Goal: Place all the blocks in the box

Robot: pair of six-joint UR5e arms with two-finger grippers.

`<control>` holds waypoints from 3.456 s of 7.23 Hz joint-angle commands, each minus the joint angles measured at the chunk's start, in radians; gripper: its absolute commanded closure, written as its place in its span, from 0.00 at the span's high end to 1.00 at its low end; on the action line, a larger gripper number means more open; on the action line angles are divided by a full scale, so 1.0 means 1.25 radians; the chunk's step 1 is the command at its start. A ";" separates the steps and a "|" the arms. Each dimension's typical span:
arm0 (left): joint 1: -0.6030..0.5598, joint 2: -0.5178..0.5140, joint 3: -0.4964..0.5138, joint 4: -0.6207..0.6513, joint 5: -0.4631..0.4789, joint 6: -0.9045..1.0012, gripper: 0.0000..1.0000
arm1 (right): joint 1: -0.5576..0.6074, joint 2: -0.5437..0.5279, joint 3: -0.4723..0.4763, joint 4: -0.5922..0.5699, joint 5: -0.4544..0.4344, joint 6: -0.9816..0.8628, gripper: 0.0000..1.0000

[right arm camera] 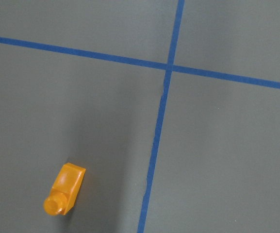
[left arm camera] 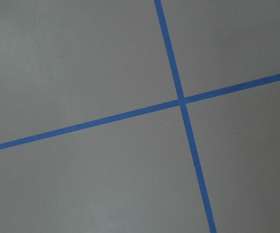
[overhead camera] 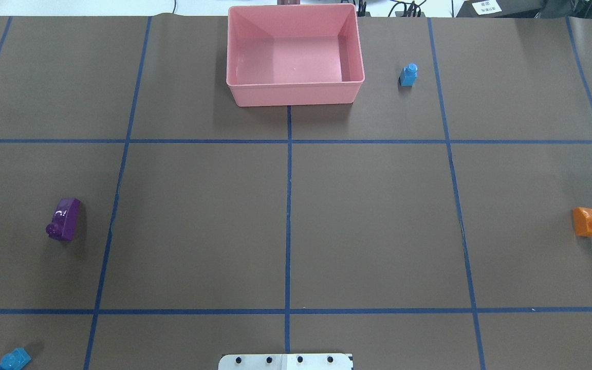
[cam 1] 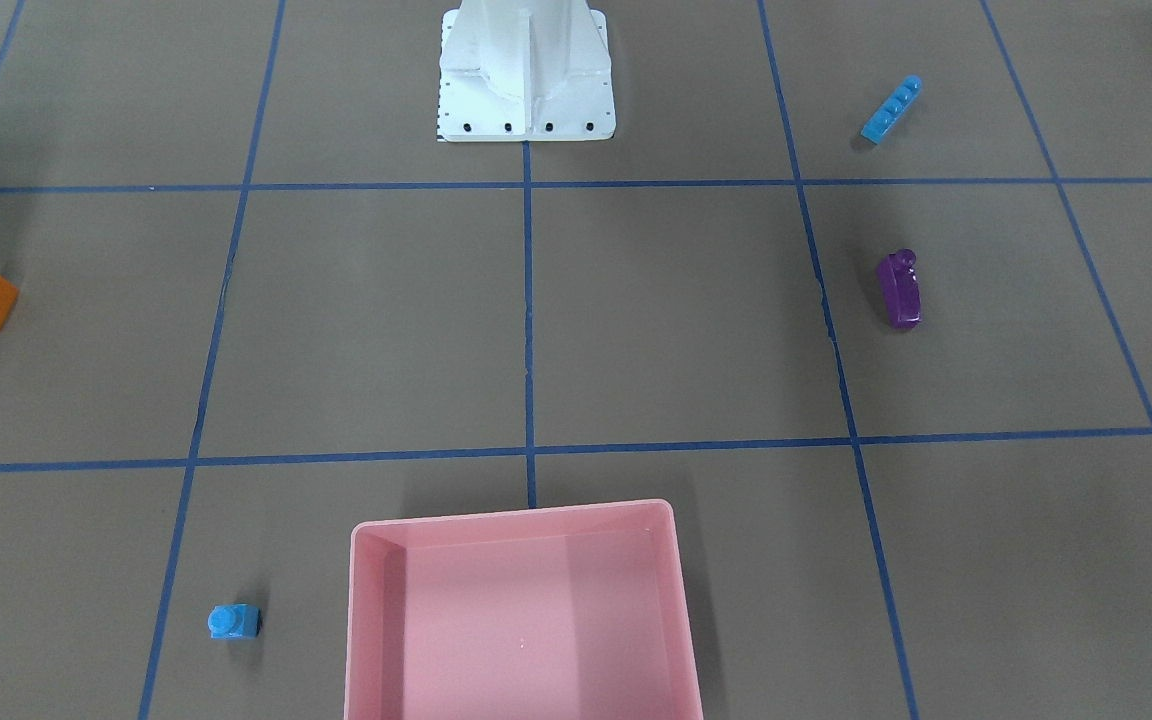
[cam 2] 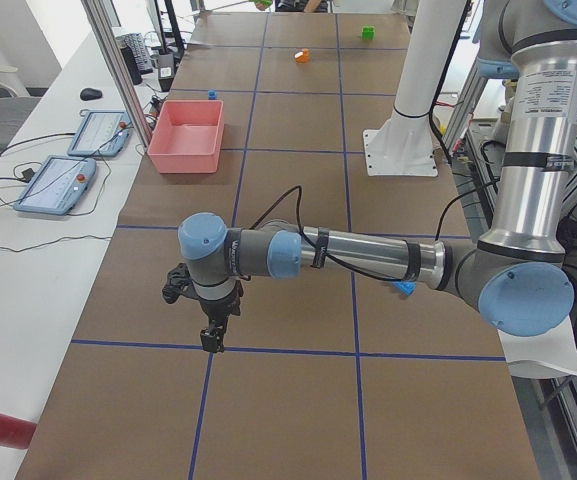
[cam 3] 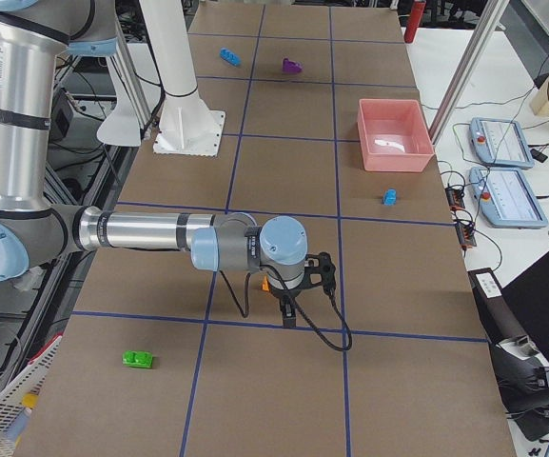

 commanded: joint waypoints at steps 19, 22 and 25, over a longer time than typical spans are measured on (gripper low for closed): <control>0.013 -0.016 -0.010 -0.227 -0.095 -0.241 1.00 | -0.472 -0.003 -0.092 0.299 -0.110 0.604 0.00; 0.077 -0.005 -0.049 -0.270 -0.116 -0.431 1.00 | -0.355 -0.004 0.029 0.293 -0.083 0.593 0.00; 0.255 0.112 -0.247 -0.281 -0.016 -0.673 1.00 | -0.216 0.191 0.045 0.126 0.058 0.594 0.00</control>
